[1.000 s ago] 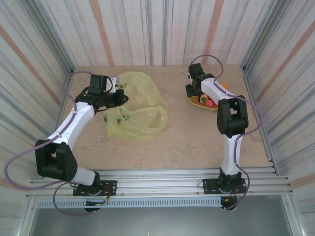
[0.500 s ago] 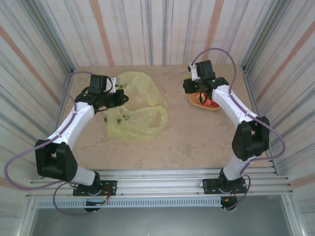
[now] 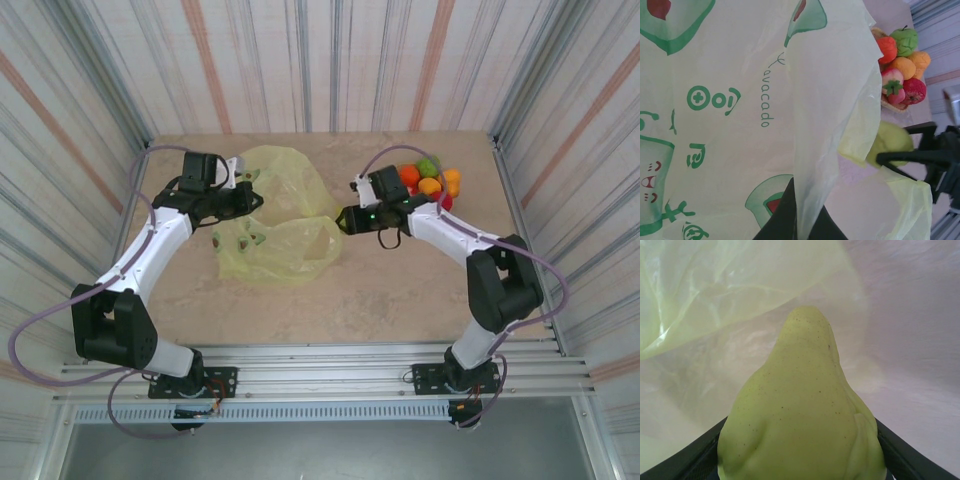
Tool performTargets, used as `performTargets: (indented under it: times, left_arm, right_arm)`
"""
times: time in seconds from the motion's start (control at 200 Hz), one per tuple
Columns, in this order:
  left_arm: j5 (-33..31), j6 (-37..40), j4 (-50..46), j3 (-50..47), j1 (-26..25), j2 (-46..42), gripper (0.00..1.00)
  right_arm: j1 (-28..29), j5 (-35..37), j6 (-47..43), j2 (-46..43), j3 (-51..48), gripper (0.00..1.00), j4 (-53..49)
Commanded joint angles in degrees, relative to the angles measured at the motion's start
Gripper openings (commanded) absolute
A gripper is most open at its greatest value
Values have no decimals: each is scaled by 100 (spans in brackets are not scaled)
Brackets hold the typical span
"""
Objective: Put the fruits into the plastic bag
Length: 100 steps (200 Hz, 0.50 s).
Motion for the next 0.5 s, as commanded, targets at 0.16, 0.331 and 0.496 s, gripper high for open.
performTargets:
  times: [0.16, 0.331, 0.496]
  left_arm:
    - [126, -27, 54, -56, -133, -113, 0]
    - [75, 4, 35, -51, -256, -71, 0]
    - [155, -17, 35, -43, -339, -52, 0]
  right_arm:
    - [415, -556, 551, -258, -492, 46, 483]
    - [789, -570, 828, -466, -797, 46, 816]
    - [1074, -618, 1002, -465, -1027, 45, 1403]
